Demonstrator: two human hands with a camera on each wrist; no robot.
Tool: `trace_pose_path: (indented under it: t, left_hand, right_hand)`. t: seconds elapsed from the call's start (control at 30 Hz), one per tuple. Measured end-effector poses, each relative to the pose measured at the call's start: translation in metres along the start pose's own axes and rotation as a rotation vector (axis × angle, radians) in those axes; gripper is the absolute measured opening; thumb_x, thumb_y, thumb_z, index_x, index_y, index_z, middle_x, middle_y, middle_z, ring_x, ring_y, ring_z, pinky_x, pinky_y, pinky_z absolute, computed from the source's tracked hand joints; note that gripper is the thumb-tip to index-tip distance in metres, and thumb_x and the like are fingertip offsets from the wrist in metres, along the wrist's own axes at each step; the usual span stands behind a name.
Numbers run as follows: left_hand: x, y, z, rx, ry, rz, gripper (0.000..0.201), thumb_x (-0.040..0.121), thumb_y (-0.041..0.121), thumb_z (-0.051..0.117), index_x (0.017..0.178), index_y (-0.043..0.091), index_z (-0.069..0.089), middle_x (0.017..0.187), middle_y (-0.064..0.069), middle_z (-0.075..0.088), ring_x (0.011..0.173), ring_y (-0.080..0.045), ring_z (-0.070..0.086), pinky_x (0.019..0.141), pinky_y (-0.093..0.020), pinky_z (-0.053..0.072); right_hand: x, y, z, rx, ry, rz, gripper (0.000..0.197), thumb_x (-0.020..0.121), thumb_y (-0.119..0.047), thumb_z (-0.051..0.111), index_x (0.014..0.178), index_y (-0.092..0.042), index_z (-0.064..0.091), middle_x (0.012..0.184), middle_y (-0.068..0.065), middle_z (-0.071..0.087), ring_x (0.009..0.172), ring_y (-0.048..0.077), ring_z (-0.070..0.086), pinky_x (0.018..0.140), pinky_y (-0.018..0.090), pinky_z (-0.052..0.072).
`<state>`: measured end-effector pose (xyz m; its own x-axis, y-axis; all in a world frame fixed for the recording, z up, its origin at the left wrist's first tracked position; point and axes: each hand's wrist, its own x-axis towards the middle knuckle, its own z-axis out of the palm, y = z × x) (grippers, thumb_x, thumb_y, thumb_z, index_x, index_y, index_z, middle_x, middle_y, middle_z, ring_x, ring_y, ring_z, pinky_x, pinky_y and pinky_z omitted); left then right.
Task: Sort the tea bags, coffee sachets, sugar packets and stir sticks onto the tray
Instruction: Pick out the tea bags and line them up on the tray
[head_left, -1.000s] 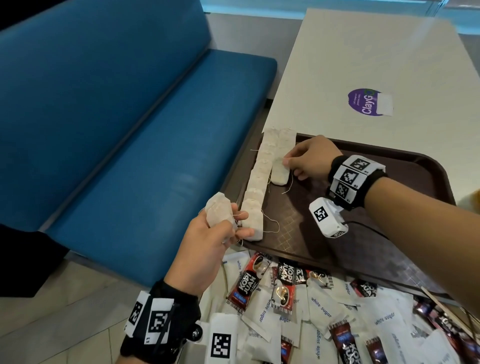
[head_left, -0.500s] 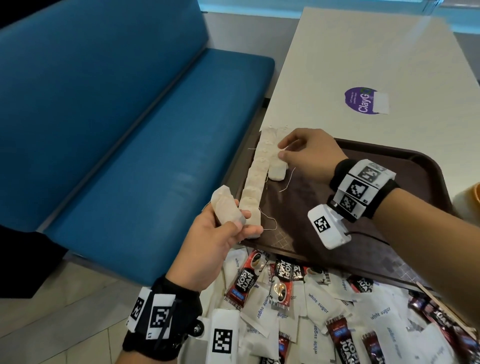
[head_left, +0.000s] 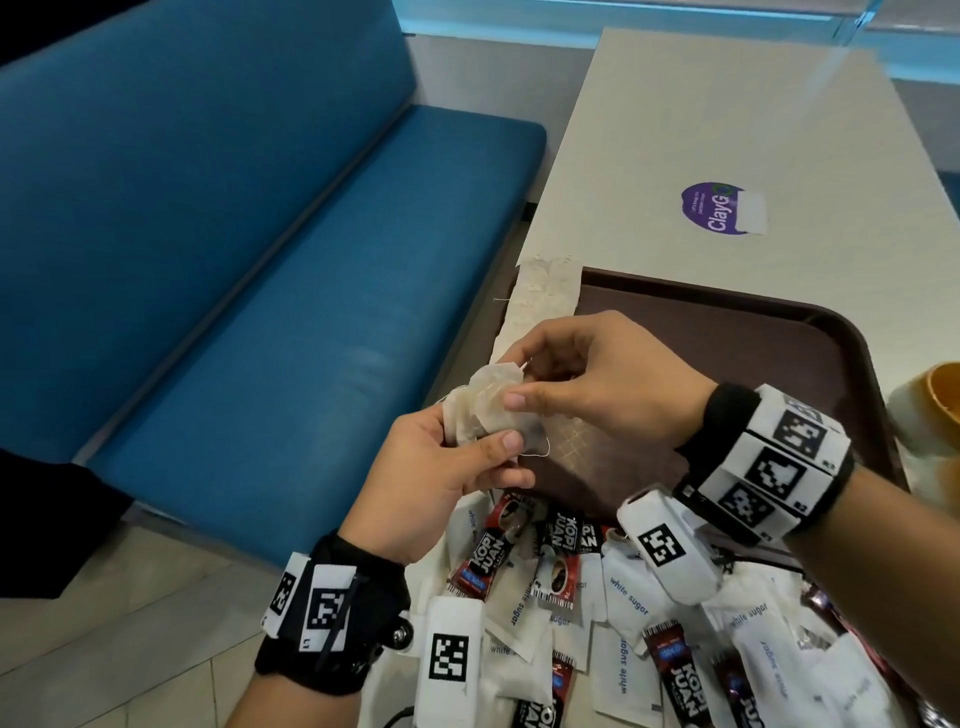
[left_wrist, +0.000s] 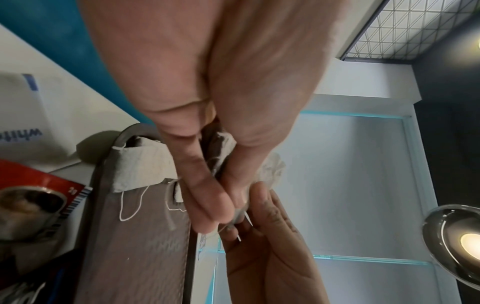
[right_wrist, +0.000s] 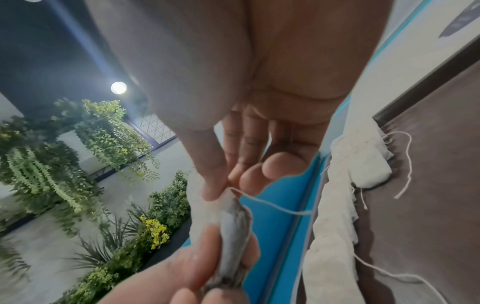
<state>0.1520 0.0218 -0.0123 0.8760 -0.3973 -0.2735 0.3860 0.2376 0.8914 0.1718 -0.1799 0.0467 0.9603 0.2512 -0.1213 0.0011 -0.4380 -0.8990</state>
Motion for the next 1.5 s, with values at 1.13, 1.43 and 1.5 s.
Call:
trace_pose_path:
  t: [1.13,1.43,1.5]
  left_hand:
    - [0.000,-0.002,-0.004,-0.039,0.212,-0.038,0.019,0.099,0.002,0.058,0.114,-0.005,0.065,0.100,-0.015,0.071,0.085,-0.036,0.073,0.085,-0.034,0.062]
    - [0.000,0.002,0.000,-0.047,0.200,-0.057,0.029,0.099,-0.011,0.046,0.122,-0.003,0.061,0.111,-0.020,0.072,0.092,-0.037,0.074,0.082,-0.032,0.062]
    - [-0.001,0.002,0.001,-0.060,0.204,-0.058,0.026,0.099,-0.008,0.049,0.121,-0.001,0.062,0.112,-0.019,0.073,0.091,-0.037,0.074,0.078,-0.031,0.062]
  right_hand:
    - [0.070,0.067,-0.035,0.131,0.261,0.502,0.013,0.084,-0.001,0.081,0.086,-0.003,0.069,0.079,0.012,0.074,0.061,0.019,0.075,0.059,0.025,0.061]
    - [0.075,0.067,-0.034,0.045,0.292,0.498,0.029,0.078,-0.012,0.089,0.088,-0.011,0.061,0.082,0.012,0.075,0.067,0.027,0.077,0.067,0.031,0.063]
    - [0.072,0.066,-0.035,-0.020,0.311,0.502,0.027,0.082,-0.020,0.086,0.089,-0.012,0.062,0.081,0.010,0.077,0.066,0.024,0.076,0.073,0.036,0.064]
